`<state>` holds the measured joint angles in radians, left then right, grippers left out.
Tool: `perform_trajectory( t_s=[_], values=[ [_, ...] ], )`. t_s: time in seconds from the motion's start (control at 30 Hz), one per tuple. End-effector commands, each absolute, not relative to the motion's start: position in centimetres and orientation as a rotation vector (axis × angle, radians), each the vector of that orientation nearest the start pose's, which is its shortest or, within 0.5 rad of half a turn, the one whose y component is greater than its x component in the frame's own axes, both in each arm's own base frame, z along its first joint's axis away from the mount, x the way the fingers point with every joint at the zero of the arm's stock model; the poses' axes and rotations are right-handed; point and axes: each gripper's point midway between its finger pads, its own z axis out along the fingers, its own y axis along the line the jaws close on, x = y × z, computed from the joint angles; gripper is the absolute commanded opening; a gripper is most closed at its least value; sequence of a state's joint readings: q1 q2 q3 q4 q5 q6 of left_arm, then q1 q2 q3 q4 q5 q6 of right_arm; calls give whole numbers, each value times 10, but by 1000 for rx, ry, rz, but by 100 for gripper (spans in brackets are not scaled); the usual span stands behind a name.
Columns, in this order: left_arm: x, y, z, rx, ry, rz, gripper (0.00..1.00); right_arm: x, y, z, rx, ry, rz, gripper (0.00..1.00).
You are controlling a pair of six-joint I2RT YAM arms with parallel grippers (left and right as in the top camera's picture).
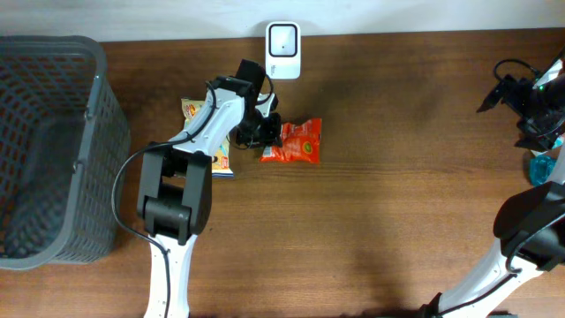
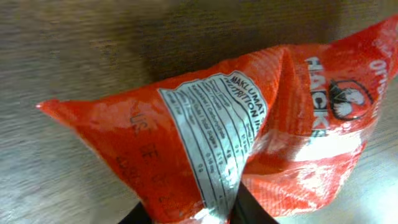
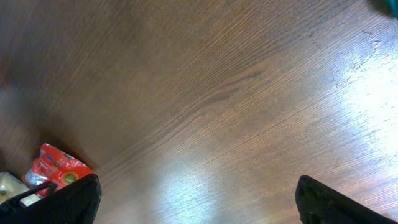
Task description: Scan the item barcode
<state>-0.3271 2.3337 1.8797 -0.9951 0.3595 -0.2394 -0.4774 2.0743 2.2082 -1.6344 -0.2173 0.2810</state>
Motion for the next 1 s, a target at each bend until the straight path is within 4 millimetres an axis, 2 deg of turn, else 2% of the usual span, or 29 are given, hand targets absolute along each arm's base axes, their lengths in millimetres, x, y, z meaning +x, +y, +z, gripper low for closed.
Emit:
perform_trajectory(
  t_s=[0.0, 0.1, 0.17, 0.33, 0.37, 0.57, 0.63, 0.8, 0.93, 0.97],
  values=[
    [452, -172, 27, 133, 3063, -237, 20, 371, -153, 195, 1111, 2826, 300, 98],
    [474, -135, 82, 107, 2966, 108, 11, 371, -153, 195, 1111, 2826, 300, 98],
    [484, -118, 110, 87, 2896, 255, 0, 371, -153, 195, 1111, 2826, 300, 98],
    [508, -71, 184, -1, 2627, 667, 0, 371, -153, 195, 1111, 2826, 300, 98],
    [509, -64, 191, -10, 2586, 744, 0, 371, -153, 195, 1111, 2826, 300, 98],
    [508, -63, 205, 18, 2473, 954, 0, 371, -153, 195, 1111, 2826, 300, 98],
    [503, -76, 196, 74, 2482, 980, 0, 371, -153, 195, 1111, 2826, 300, 98],
    [485, -132, 158, 275, 2455, 1033, 0, 371, -153, 195, 1111, 2826, 300, 98],
    [472, -145, 143, 385, 2302, 1262, 4, 371, -153, 195, 1111, 2826, 300, 98],
    [469, -149, 137, 406, 2299, 1266, 5, 371, -153, 195, 1111, 2826, 300, 98]
  ],
)
